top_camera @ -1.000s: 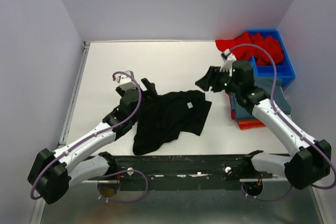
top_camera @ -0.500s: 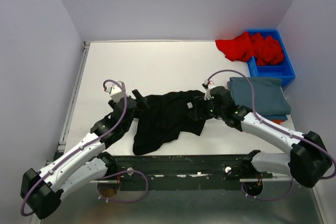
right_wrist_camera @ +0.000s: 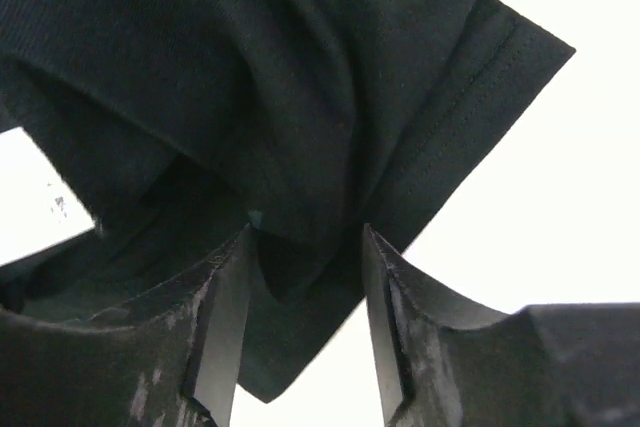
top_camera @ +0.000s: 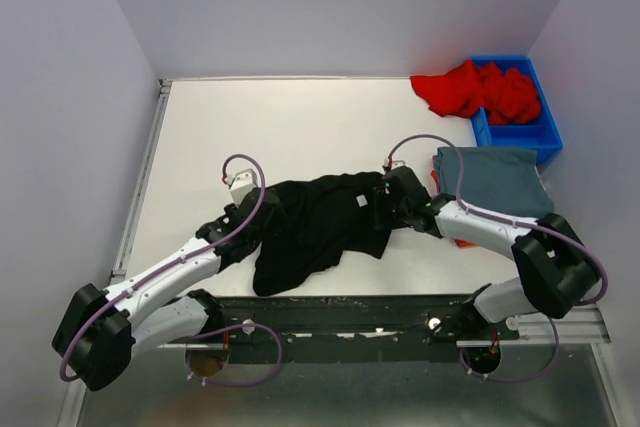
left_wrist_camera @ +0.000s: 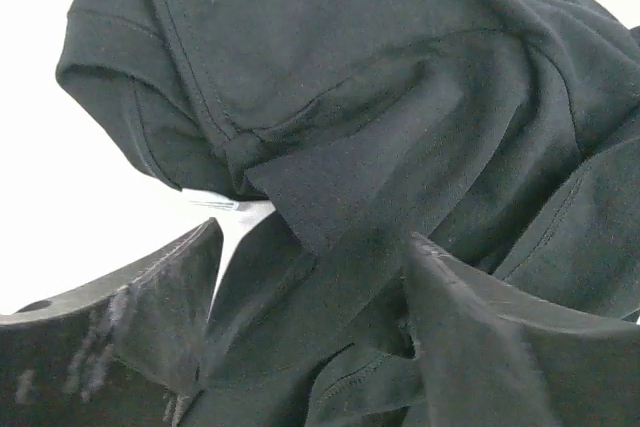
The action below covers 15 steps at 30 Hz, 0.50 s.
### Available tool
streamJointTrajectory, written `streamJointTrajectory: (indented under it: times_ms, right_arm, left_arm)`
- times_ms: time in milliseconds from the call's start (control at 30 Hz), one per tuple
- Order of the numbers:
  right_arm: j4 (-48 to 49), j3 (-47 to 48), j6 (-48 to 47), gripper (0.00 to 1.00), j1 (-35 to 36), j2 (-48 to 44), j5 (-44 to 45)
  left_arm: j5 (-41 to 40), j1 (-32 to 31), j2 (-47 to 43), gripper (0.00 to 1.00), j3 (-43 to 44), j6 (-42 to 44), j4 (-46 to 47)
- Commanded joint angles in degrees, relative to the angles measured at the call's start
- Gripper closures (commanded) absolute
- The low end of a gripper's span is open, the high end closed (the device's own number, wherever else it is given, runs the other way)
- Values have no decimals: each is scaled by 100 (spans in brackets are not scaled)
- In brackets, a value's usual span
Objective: Fold and stack the t-shirts
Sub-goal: Move the tshirt to the center of the board, then flatten out the tshirt
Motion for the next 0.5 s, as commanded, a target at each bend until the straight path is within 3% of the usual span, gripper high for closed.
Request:
streamJointTrajectory:
  times_ms: [0, 100, 167, 300, 467]
  right_arm:
    - [-97, 297, 43, 58, 36, 349, 246]
    - [-44, 236, 52, 90, 36, 236, 272]
    - [-53, 200, 96, 99, 36, -27, 438]
    - [-158, 471, 236, 99, 1, -204, 738]
    - [-887, 1859, 219, 99, -306, 217, 712]
  left_arm:
    - [336, 38, 149, 31, 30, -46, 166]
    - [371, 46, 115, 73, 100, -38, 166]
    - [188, 55, 27, 100, 276, -11, -44]
    - [-156, 64, -254, 100, 688, 182, -169]
    - [-384, 362, 192, 100, 1864, 498, -360]
